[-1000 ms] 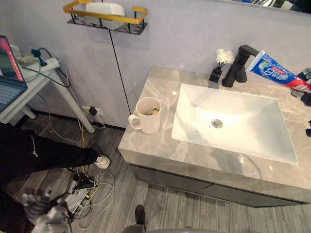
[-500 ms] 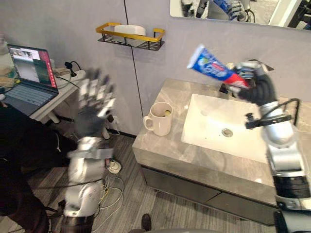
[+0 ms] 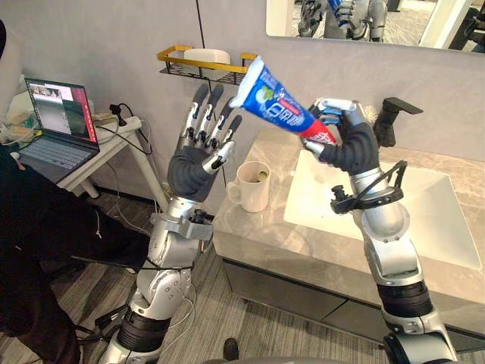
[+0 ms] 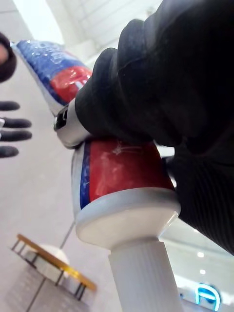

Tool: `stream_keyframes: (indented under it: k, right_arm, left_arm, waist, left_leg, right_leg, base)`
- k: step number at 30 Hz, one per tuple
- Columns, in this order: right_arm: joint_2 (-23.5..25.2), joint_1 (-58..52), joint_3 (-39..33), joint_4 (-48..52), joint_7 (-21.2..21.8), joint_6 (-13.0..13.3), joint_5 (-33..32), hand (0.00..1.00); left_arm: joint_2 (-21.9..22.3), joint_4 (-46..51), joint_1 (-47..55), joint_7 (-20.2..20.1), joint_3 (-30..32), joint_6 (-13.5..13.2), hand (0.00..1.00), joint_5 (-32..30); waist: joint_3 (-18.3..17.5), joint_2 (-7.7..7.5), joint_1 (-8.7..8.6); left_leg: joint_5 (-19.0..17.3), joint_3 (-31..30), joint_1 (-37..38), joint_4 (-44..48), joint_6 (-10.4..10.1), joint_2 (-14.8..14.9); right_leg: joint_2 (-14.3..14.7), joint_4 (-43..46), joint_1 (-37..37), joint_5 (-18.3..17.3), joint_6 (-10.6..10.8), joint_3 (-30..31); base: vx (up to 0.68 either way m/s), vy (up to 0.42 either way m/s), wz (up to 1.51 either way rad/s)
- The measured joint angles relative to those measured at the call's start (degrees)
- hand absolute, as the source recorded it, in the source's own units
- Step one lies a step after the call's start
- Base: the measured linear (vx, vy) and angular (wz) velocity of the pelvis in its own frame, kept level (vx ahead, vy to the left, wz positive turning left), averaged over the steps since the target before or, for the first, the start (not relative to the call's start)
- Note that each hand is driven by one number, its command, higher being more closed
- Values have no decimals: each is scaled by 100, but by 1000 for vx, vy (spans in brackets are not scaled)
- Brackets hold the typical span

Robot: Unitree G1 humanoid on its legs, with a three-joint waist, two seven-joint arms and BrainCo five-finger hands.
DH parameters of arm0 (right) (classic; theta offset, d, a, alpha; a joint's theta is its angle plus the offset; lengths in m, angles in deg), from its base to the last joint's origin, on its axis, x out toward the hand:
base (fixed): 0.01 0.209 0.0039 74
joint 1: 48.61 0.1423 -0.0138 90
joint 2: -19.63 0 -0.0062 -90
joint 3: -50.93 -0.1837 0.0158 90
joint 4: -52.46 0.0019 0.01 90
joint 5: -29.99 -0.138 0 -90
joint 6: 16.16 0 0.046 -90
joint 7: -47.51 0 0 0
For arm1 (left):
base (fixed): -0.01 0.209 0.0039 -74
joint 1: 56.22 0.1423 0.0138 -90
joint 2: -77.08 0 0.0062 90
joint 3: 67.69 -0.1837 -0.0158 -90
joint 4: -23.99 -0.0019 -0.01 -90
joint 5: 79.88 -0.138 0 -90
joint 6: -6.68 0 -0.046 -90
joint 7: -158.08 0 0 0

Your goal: Organize washtable

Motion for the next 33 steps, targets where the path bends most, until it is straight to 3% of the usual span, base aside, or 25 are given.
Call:
stream_keyframes:
  k: [11, 33]
  right_arm:
    - [333, -4, 148, 38, 1, -113, -1, 100]
    - [755, -598, 644, 40, 263, -234, -121, 100]
  left_arm:
    - [193, 0, -230, 107, -347, 160, 0, -20]
    - [459, 12, -444, 267, -792, 179, 0, -78]
  waist:
    - [3, -5, -38]
    - [25, -40, -57]
  left_leg:
    - [-2, 29, -53, 8, -2, 15]
    - [-4, 55, -127, 5, 0, 4]
  right_leg:
    - [58, -101, -4, 81, 42, 11]
    - [34, -98, -94, 83, 43, 4]
  base:
    - [2, -1, 0]
    - [-5, 1, 0]
